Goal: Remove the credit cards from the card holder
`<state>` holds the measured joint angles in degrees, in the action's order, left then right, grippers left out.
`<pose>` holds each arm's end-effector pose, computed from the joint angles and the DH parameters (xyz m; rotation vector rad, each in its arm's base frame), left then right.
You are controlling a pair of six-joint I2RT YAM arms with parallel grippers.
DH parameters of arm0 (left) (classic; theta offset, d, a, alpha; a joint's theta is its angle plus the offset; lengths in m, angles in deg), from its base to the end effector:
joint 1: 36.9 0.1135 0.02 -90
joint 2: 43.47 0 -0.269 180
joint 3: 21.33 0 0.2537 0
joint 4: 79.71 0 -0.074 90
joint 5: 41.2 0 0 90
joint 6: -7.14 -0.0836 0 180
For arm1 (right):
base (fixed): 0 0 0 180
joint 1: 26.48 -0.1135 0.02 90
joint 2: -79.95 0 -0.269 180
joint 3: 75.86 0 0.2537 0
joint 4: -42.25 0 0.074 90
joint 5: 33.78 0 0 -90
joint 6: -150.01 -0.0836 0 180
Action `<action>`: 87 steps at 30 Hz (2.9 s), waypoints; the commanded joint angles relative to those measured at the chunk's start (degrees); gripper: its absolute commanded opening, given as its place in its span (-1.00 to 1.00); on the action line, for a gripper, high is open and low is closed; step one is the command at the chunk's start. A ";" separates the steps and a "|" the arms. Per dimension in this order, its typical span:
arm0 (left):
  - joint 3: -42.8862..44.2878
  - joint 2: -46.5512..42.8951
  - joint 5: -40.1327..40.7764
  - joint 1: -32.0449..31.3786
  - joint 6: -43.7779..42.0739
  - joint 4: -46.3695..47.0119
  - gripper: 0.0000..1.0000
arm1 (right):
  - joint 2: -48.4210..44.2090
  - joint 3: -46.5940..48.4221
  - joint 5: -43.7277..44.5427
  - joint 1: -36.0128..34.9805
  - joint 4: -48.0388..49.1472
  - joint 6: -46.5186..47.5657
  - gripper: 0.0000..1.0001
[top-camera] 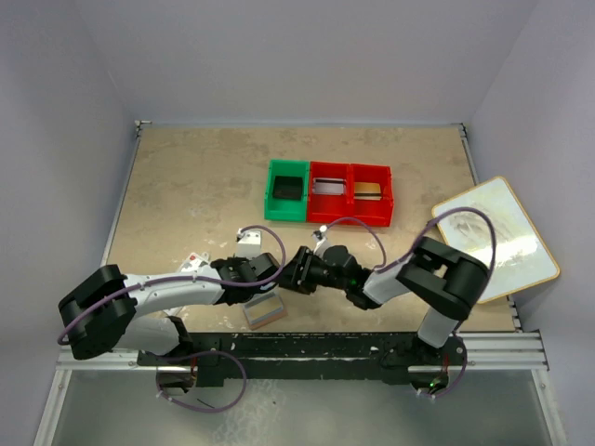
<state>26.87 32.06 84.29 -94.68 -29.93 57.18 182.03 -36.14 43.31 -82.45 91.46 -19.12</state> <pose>0.1614 -0.1651 0.1236 -0.0313 2.4476 0.0980 0.1778 0.2967 0.1164 0.2517 2.2257 1.7321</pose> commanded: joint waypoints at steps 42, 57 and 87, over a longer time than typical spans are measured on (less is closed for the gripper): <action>-7.18 -4.71 -21.08 16.86 0.65 10.50 -0.22 | -6.33 4.75 -6.66 10.58 -20.26 20.45 0.15; -4.32 -11.32 -8.32 9.00 6.50 3.09 -0.11 | -15.85 21.07 13.80 8.97 -56.58 39.11 0.11; -3.95 -5.95 -11.86 9.00 1.44 10.11 -0.48 | -7.76 25.37 11.05 6.66 -57.80 39.37 0.03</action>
<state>20.97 25.81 72.40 -85.68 -27.02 67.61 175.50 -11.87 51.62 -75.91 34.69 19.74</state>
